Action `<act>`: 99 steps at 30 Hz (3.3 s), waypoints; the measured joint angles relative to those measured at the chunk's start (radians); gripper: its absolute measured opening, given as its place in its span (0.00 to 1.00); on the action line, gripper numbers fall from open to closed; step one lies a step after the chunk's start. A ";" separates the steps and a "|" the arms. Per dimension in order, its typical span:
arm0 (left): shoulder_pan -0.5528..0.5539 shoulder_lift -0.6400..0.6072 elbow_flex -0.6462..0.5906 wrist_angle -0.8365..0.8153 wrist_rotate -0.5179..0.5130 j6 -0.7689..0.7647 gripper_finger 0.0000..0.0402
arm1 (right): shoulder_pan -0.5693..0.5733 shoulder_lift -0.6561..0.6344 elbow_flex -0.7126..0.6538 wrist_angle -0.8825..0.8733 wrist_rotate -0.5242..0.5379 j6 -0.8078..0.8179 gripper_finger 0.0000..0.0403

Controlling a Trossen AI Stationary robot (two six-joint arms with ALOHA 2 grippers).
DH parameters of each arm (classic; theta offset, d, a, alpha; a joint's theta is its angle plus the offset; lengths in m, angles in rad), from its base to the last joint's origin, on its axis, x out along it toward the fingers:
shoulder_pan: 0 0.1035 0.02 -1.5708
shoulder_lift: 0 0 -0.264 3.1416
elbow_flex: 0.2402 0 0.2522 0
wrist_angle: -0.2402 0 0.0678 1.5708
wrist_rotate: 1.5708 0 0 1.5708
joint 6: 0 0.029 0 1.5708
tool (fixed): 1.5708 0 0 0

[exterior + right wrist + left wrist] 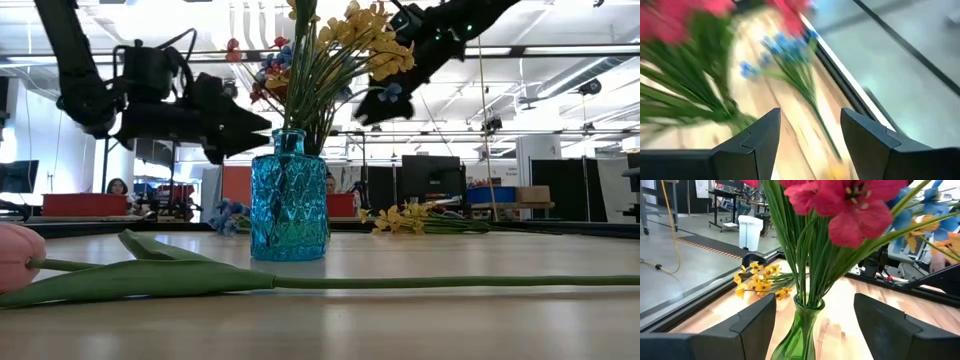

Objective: Sort flowers into vase by color
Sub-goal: Put the yellow flowers into the blue vase

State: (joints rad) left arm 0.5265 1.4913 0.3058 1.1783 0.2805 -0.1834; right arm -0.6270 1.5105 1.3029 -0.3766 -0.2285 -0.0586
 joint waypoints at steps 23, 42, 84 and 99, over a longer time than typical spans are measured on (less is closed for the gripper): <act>0.002 -0.401 -0.047 -0.507 -0.011 0.048 0.63 | -0.062 0.064 -0.005 -0.566 0.263 0.153 0.74; 0.002 -0.486 -0.047 -0.631 -0.011 0.050 0.63 | -0.119 0.267 -0.085 -0.568 0.413 0.029 0.81; -0.002 -0.586 -0.045 -0.576 -0.009 -0.021 0.63 | -0.221 -0.072 -0.280 -0.298 0.294 0.208 0.05; -0.137 -0.742 -0.044 -0.339 0.105 -0.019 0.63 | -0.047 -0.571 -0.336 -0.002 0.310 0.204 0.04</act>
State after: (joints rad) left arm 0.3898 0.7490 0.2619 0.8396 0.3850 -0.2020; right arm -0.6735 0.9395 0.9671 -0.3785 0.0817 0.1458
